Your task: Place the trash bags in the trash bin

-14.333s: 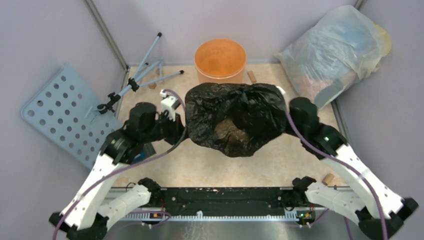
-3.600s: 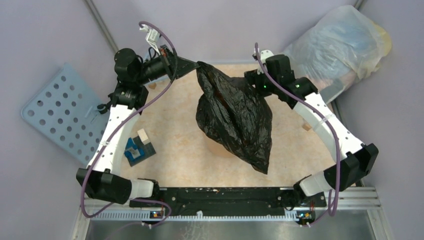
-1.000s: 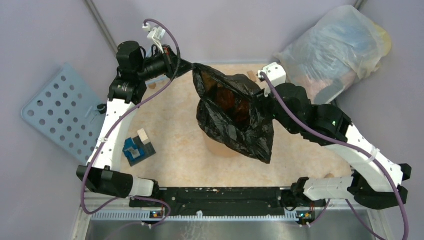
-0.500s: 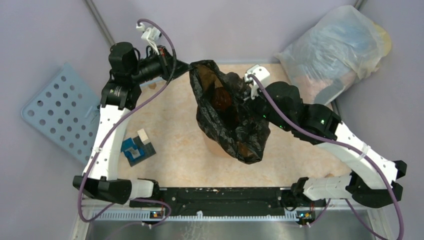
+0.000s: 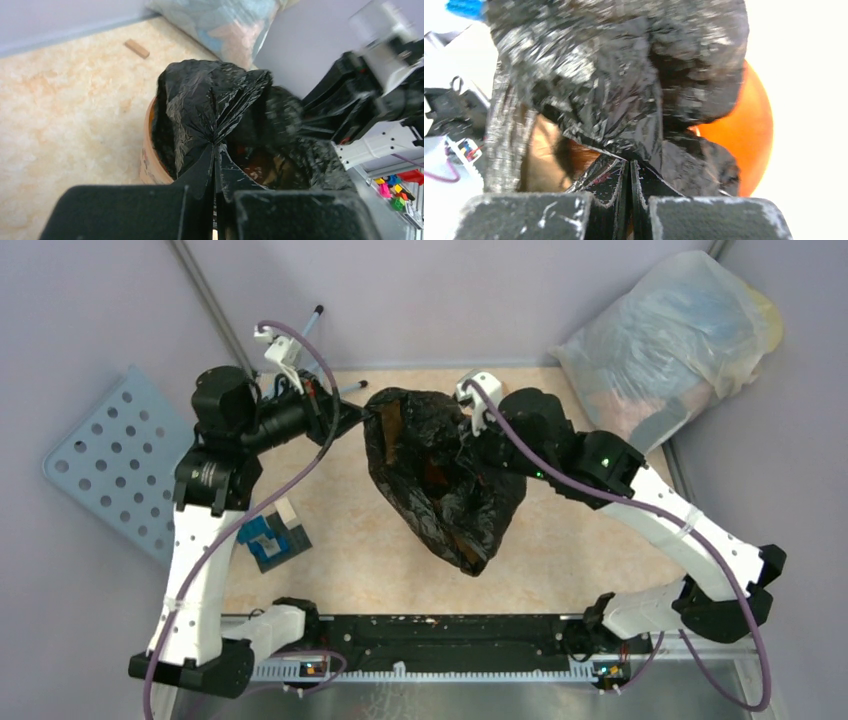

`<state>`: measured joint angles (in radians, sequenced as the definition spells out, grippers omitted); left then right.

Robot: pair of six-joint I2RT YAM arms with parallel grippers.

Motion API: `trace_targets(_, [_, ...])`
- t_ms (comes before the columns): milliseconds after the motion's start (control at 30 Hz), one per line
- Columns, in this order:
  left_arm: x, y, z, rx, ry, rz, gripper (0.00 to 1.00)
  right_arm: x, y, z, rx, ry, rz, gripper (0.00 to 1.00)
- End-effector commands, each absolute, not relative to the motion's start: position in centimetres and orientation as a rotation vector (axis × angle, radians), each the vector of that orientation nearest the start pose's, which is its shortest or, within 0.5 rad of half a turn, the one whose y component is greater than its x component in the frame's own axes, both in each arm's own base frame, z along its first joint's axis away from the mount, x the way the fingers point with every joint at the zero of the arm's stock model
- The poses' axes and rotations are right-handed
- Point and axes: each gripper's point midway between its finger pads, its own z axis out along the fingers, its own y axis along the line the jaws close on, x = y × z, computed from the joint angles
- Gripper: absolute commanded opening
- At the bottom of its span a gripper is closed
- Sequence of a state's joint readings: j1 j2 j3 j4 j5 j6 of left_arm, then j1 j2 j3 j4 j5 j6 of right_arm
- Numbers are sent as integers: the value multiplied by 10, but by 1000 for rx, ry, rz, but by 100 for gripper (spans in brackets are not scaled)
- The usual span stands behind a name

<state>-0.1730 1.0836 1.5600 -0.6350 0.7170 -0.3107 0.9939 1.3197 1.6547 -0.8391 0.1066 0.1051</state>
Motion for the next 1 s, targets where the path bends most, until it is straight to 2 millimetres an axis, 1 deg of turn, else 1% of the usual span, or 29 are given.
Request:
trace_targets(0, [287,-179,400,405,1833,-999,0,234,255,368,-670,1935,518,0])
trace_targets(100, [297,-191,393,416,1849,-1063,0,246,229,374,-586,1930,456,0])
trace_targets(167, [299,-202,394,435,1847,-1069,0,252,216,376,-551,1930,419,0])
trace_targets(200, [298,-209,395,452,1843,-1074,0,253,213,377,-544,1928,407,0])
trace_targets(267, [296,-218,400,474,1830,-1078,0,254,210,378,-544,1923,394,0])
trace_targets(333, [296,-221,407,482,1813,-1070,0,254,210,378,-556,1916,396,0])
trace_targets(400, [297,-218,414,479,1798,-1044,0,252,210,380,-565,1907,402,0])
trace_targets(467, [296,-215,421,478,1786,-1017,0,250,207,385,-563,1893,402,6])
trace_targets(533, [293,-213,428,480,1773,-1004,0,248,203,391,-554,1873,396,16])
trace_targets(600, [289,-213,433,488,1759,-1009,0,247,198,399,-539,1845,391,34])
trace_targets(633, [287,-213,435,492,1750,-1015,0,247,196,403,-530,1827,388,44])
trace_targets(667, [284,-214,439,500,1738,-1024,0,247,194,409,-525,1804,390,51])
trace_targets(767, [279,-215,445,515,1720,-1043,0,251,193,427,-501,1758,384,66])
trace_targets(867, [276,-214,447,520,1717,-1043,0,256,194,450,-483,1730,374,69])
trace_targets(900, [275,-214,446,521,1721,-1044,0,256,195,462,-476,1705,387,69])
trace_targets(967, [274,-214,445,527,1725,-1046,0,260,201,475,-474,1675,407,69])
